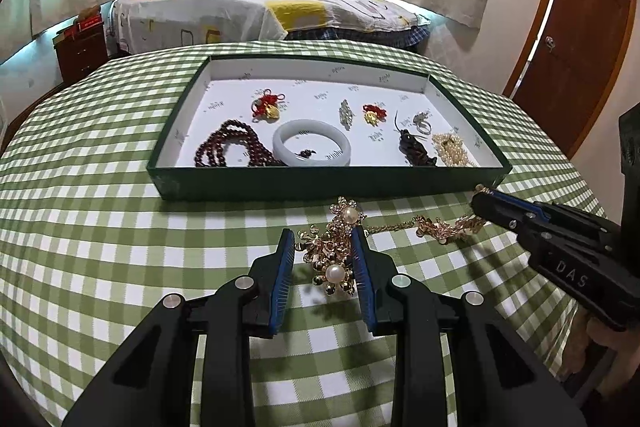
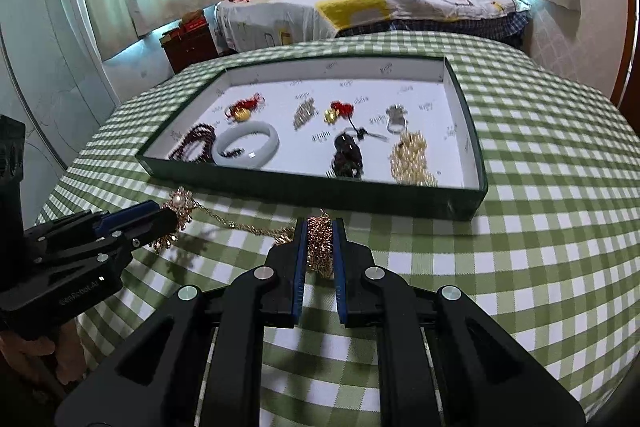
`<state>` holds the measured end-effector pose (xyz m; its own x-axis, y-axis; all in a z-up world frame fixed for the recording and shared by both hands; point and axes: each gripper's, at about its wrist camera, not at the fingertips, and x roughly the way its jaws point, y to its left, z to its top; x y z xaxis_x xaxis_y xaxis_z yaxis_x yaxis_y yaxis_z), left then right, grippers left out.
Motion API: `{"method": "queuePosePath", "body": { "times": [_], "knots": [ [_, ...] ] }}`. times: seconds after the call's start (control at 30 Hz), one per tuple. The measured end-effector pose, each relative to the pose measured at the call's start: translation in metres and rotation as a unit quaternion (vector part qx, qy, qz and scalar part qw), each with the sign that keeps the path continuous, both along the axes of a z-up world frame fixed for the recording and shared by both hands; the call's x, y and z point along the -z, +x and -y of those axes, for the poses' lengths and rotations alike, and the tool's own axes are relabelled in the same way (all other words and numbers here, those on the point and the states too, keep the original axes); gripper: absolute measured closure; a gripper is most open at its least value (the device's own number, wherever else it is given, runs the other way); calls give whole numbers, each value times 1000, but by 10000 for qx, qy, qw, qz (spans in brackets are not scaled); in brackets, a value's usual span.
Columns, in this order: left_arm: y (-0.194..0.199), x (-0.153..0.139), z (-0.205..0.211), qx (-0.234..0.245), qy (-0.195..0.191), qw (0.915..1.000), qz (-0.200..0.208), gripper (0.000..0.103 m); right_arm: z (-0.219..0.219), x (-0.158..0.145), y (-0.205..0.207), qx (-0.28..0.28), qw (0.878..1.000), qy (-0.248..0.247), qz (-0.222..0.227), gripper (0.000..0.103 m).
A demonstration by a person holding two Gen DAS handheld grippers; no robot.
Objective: Organize jewelry
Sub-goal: 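Lift both gold necklaces into the tray and open both tools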
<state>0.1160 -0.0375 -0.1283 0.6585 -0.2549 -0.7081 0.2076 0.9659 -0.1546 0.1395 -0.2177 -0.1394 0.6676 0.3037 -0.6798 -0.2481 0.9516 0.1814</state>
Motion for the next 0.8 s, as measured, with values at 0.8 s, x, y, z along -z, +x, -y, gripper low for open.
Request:
{"method": "queuePosePath", "body": {
  "times": [0.8],
  "knots": [
    [-17,-41,-14,-176,-101,9987,474,73,-2,-57,-21,-55,9980,60,632,90]
  ]
}}
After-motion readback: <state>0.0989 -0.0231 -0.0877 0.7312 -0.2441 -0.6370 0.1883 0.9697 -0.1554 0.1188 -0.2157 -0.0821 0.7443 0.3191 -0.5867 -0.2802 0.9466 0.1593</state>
